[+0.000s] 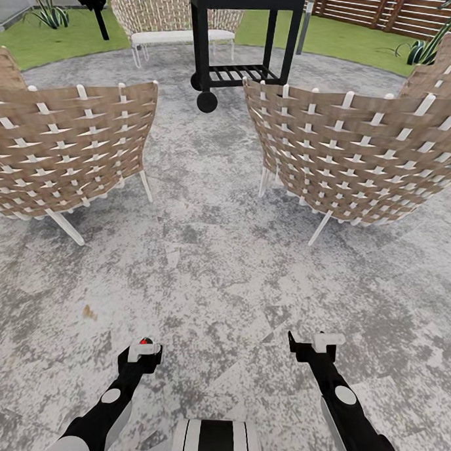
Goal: In the garden, pick up the pesticide atomizer on the floor and spray pesticide onto both trees until each tree trunk is fully covered.
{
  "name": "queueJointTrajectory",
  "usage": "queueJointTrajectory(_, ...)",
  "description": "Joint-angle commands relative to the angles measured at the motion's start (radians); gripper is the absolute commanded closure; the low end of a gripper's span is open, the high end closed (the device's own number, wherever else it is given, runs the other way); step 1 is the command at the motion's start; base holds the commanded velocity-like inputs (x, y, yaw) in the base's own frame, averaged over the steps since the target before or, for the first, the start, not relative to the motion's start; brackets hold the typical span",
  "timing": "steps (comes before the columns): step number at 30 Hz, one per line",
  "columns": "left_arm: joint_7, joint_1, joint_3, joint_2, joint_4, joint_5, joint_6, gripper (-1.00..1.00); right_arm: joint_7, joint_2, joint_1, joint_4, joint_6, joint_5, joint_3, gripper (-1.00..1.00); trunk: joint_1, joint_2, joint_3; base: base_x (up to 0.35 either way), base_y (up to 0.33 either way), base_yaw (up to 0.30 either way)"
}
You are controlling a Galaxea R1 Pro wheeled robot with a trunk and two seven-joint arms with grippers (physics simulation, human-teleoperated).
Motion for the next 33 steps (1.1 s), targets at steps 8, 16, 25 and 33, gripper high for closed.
queueJointTrajectory(8, 0.0, 0.0, 0.0, 0.001, -0.001, 0.001, 0.0, -1.0, 0.0, 0.0, 0.0, -0.001, 0.0, 0.0, 0.0, -1.0, 0.0, 0.0, 0.0, 0.0, 0.0, 0.0)
queueJointTrajectory(16, 0.0, 0.0, -0.001, 0.003, -0.001, 0.002, -0.001, -1.0, 0.0, 0.0, 0.0, -0.002, 0.0, 0.0, 0.0, -1.0, 0.001, -0.001, -0.012, 0.0, 0.0, 0.0)
queueJointTrajectory(25, 0.0, 0.0, 0.0, 0.003, -0.002, 0.002, -0.002, -1.0, 0.0, 0.0, 0.0, -0.002, 0.0, 0.0, 0.0, -1.0, 0.002, -0.001, -0.015, 0.0, 0.0, 0.0)
queueJointTrajectory(33, 0.0, 0.0, 0.0, 0.003, -0.001, 0.002, -0.001, -1.0, 0.0, 0.0, 0.0, -0.002, 0.0, 0.0, 0.0, -1.0, 0.002, -0.001, -0.015, 0.066, 0.0, 0.0)
